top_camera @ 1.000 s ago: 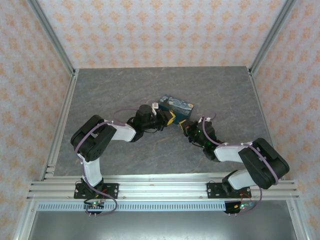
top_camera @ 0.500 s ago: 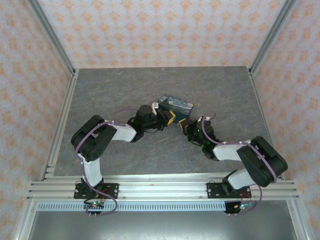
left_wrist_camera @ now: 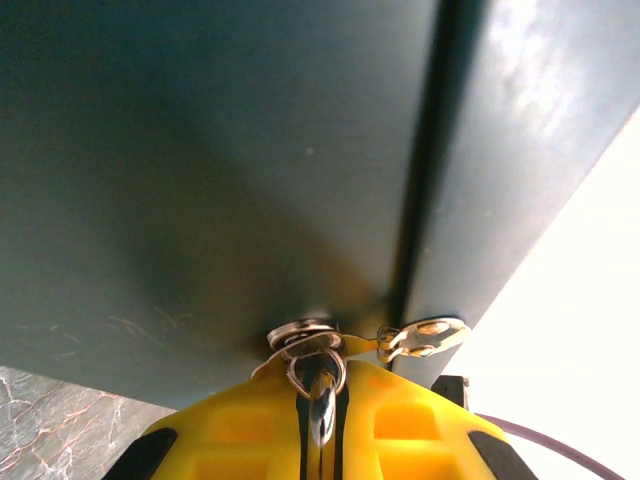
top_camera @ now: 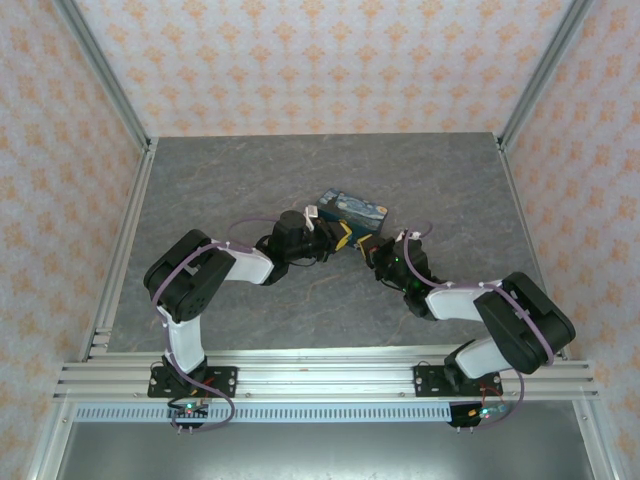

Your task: Unlock a padlock with a key

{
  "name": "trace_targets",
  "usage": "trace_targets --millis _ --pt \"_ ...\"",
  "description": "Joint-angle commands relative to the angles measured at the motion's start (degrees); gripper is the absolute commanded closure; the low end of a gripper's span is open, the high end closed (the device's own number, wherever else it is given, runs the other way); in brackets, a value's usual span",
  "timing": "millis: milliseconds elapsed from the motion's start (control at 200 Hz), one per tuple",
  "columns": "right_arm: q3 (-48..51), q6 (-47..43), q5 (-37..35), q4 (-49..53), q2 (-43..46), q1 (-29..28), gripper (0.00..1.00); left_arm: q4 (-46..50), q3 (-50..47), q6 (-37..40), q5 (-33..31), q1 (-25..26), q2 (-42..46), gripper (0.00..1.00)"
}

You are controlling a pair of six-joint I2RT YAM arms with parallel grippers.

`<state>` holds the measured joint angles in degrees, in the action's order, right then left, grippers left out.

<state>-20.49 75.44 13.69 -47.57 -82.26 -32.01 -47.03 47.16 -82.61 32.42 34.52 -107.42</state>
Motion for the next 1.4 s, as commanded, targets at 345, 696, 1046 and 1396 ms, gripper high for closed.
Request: trace_targets --millis 345,696,1046,1396 --pt "-2.8 0.8 -0.8 -2.5 -1.0 -0.3 1.0 -2.4 1.0 1.2 0.5 1.9 -1.1 1.0" --pt "-3.1 0.4 -0.2 -1.9 0.3 -0.3 1.0 -1.2 1.3 1.9 0.2 2.1 -1.7 1.0" --pt "-1.7 0.4 -0.4 -1.8 1.1 -0.3 1.0 -1.2 1.5 2.0 0.0 2.1 -1.6 1.0" --pt "-0.5 -2.4 3.4 -1.1 0.5 -0.4 1.0 0.5 1.2 2.5 0.7 1.9 -0.6 1.0"
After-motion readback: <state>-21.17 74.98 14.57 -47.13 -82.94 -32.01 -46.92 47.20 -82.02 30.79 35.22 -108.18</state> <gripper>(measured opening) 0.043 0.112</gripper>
